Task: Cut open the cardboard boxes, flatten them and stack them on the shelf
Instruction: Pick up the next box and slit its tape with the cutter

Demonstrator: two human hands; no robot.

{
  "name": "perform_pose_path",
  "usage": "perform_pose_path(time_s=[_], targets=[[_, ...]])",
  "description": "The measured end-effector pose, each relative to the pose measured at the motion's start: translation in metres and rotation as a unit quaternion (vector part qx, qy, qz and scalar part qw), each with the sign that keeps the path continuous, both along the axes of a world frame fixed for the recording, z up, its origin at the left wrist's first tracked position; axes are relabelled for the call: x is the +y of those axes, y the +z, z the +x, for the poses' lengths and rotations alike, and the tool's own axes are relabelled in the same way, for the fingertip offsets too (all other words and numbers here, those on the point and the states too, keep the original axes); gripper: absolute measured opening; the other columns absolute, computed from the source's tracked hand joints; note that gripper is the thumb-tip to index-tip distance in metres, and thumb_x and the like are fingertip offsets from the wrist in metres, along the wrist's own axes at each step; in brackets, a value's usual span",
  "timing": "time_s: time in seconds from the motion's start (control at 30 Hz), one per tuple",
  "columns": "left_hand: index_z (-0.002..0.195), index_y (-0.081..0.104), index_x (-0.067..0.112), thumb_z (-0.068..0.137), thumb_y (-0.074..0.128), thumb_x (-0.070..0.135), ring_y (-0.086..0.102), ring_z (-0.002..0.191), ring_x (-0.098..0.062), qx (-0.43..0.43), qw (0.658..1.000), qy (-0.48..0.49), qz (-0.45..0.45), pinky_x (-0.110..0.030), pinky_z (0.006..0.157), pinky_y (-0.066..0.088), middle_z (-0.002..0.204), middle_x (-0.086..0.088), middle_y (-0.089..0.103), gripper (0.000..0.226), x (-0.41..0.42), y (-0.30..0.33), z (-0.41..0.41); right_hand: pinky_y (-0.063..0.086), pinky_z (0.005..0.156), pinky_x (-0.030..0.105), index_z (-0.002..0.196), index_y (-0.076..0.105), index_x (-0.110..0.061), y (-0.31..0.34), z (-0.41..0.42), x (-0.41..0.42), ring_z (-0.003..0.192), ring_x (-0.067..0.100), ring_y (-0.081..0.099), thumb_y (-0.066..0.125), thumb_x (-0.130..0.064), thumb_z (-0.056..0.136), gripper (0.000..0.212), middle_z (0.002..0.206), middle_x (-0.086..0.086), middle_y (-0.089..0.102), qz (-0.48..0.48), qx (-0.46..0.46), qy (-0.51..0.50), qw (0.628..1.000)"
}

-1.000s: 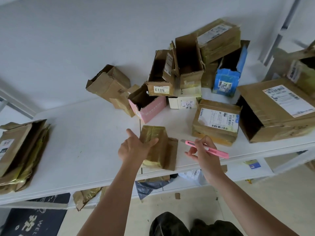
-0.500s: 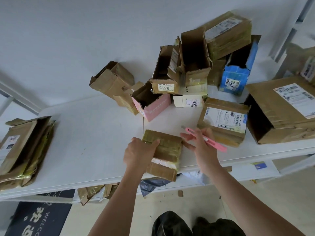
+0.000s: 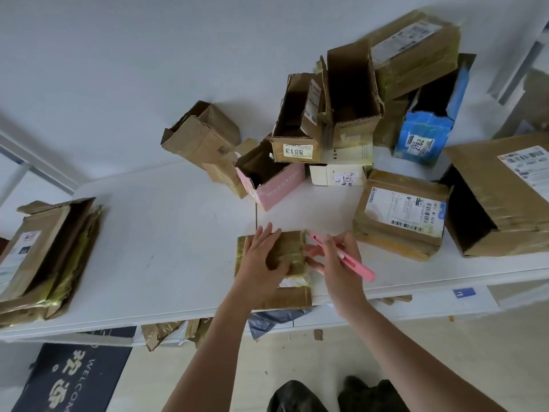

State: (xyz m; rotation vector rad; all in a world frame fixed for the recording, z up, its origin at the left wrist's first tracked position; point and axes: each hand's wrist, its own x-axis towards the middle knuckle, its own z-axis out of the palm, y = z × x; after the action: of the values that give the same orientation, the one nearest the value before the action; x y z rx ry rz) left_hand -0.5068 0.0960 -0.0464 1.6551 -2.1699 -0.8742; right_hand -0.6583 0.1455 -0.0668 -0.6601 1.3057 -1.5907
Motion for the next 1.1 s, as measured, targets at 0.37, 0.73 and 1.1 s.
perform_pose_path(time_s=[0.37, 0.73, 1.1], targets=[[0.141, 0.052, 0.024, 0.072, 0.087, 0.03, 0.006, 0.137, 0.011, 0.044, 0.999, 0.028, -0.003, -0.024, 0.119, 0.003, 0.157, 0.013, 0.028, 0.077, -0.005, -0.005, 0.002, 0.06, 0.071, 0.043, 0.087, 0.045, -0.009, -0.009, -0.01, -0.012, 0.071, 0.023, 0.065, 0.049, -0.009, 0.101, 0.014, 0.069, 0.01, 0.064, 0.023, -0.037, 0.009, 0.999], [0.139, 0.054, 0.025, 0.075, 0.085, 0.024, 0.006, 0.137, 0.013, 0.064, 0.997, 0.033, 0.003, -0.019, 0.115, -0.001, 0.154, 0.017, 0.031, 0.071, -0.005, -0.006, 0.005, 0.058, 0.085, 0.053, 0.086, 0.044, -0.006, -0.006, -0.02, -0.024, 0.073, 0.025, 0.061, 0.048, -0.006, 0.099, 0.014, 0.07, 0.015, 0.06, 0.064, -0.019, 0.047, 0.997], [0.137, 0.056, 0.028, 0.073, 0.086, 0.024, 0.006, 0.134, 0.017, 0.076, 0.996, 0.041, 0.003, -0.018, 0.114, 0.001, 0.147, 0.027, 0.029, 0.071, -0.006, -0.008, 0.006, 0.054, 0.092, 0.049, 0.078, 0.047, -0.002, -0.009, -0.049, 0.001, 0.086, 0.028, 0.072, 0.047, -0.007, 0.1, 0.022, 0.064, 0.012, 0.063, 0.055, 0.057, 0.094, 0.992]])
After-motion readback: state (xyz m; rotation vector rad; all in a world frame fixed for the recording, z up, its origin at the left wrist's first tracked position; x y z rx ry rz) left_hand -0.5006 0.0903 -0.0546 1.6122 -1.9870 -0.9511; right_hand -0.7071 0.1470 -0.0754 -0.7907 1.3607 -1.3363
